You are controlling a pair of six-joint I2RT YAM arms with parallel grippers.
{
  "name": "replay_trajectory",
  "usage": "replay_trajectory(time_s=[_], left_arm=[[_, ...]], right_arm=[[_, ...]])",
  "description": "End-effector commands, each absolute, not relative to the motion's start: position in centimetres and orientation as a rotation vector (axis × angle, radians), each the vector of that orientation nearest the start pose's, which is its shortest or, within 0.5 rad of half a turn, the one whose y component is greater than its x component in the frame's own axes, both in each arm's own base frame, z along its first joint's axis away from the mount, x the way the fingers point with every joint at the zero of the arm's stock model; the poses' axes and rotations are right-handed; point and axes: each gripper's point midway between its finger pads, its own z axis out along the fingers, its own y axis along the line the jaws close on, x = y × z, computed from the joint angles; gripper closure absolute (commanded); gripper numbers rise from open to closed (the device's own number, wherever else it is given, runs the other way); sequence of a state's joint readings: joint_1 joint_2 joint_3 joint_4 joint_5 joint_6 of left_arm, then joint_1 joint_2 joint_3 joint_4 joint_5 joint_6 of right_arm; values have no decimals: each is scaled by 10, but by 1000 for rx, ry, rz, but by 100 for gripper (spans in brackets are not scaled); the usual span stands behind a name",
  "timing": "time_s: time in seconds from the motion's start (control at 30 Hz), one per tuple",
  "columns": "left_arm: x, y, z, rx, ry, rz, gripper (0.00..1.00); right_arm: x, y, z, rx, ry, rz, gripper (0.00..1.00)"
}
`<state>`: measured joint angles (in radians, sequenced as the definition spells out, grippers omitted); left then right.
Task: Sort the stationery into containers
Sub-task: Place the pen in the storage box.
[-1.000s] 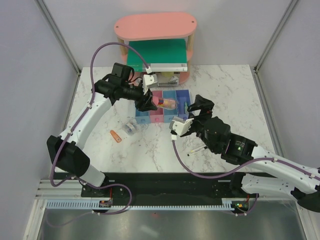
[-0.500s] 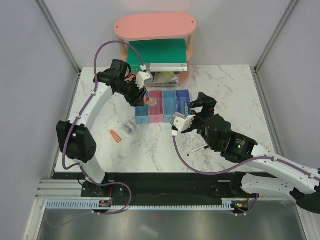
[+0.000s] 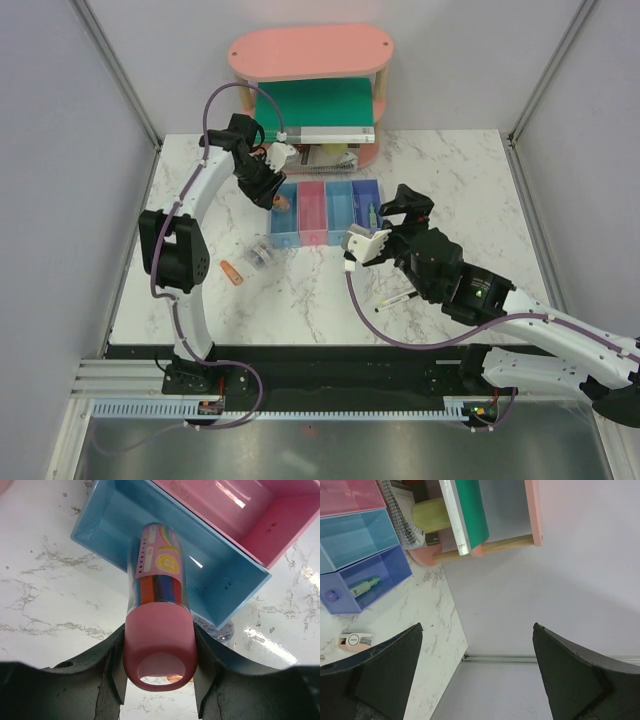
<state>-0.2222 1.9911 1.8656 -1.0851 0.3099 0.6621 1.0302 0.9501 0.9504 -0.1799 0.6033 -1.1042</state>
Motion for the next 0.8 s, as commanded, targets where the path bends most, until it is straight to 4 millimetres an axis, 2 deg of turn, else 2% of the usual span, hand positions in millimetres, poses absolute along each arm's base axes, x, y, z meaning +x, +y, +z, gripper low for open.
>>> replay_trajectory(time_s=[0.0, 0.23, 0.4, 0.7, 0.77], left_arm=[[433, -117, 150, 1227, 2415, -209, 98], [442, -129, 144, 1247, 2411, -200, 98], [441, -142, 131, 1278, 2425, -221, 98], [443, -162, 121, 1310, 2421, -238, 98], [445, -163, 121, 1303, 2423, -232, 92]], right_arm=[[267, 186, 349, -1203, 1207, -573, 2], [267, 186, 343, -1211, 1207, -573, 2], [266, 186, 342, -1212, 1206, -569, 2], [265, 184, 337, -1216, 1211, -570, 2], [264, 183, 335, -1220, 1211, -570, 2]])
